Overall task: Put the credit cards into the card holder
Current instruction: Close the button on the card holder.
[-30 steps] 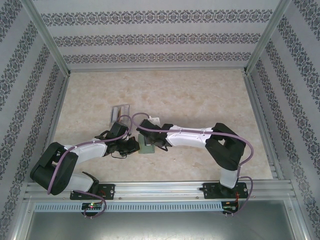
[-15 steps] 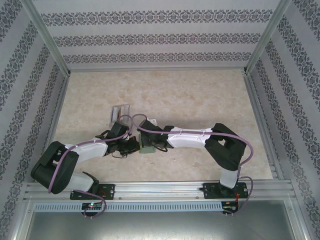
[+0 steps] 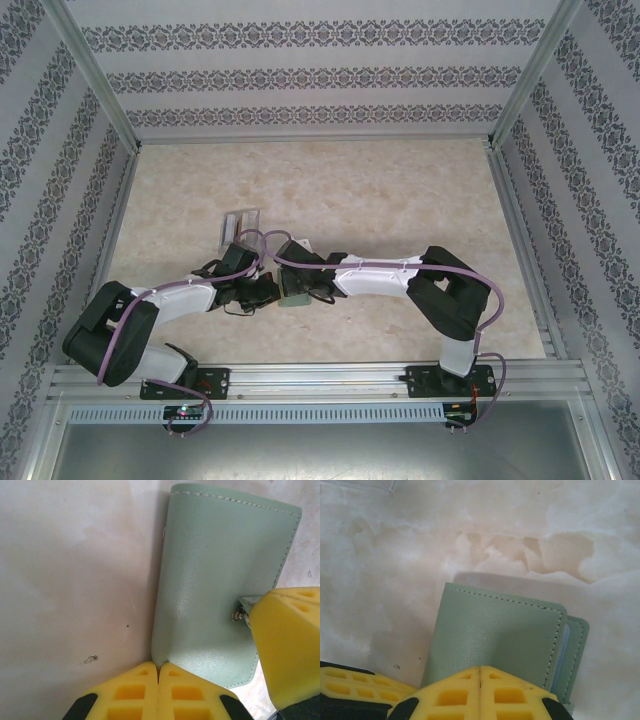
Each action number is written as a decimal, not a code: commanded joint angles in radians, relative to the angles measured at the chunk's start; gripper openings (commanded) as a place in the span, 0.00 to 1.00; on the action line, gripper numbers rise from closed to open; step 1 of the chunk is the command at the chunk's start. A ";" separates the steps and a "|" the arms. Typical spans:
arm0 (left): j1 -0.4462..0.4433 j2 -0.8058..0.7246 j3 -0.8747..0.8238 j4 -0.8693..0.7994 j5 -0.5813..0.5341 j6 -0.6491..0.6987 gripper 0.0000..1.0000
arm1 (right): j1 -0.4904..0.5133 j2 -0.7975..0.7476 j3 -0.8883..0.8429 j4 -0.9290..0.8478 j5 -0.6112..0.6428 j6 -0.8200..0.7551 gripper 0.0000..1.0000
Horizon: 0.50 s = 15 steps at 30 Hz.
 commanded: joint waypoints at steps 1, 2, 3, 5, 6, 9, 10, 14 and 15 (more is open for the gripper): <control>-0.016 0.031 -0.001 -0.054 -0.031 -0.006 0.02 | -0.002 -0.002 -0.021 0.020 0.015 -0.037 0.00; -0.017 0.031 0.000 -0.052 -0.032 -0.007 0.02 | -0.001 -0.003 -0.026 0.024 0.012 -0.039 0.00; -0.017 0.029 -0.002 -0.052 -0.033 -0.008 0.01 | -0.001 -0.005 -0.034 0.029 0.007 -0.039 0.00; -0.016 0.028 -0.003 -0.052 -0.036 -0.010 0.01 | -0.001 -0.007 -0.051 0.043 -0.008 -0.048 0.00; -0.016 0.028 -0.004 -0.055 -0.037 -0.011 0.01 | 0.000 -0.009 -0.061 0.050 -0.011 -0.056 0.00; -0.016 0.029 -0.003 -0.064 -0.049 -0.010 0.01 | 0.000 -0.019 -0.098 0.078 -0.015 -0.078 0.00; -0.016 0.030 -0.003 -0.069 -0.053 -0.009 0.01 | 0.001 -0.023 -0.108 0.090 -0.016 -0.084 0.00; -0.016 0.034 -0.002 -0.079 -0.066 -0.008 0.00 | 0.001 -0.032 -0.122 0.106 -0.036 -0.116 0.00; -0.015 0.033 -0.003 -0.080 -0.067 -0.011 0.00 | 0.001 -0.035 -0.129 0.114 -0.041 -0.123 0.00</control>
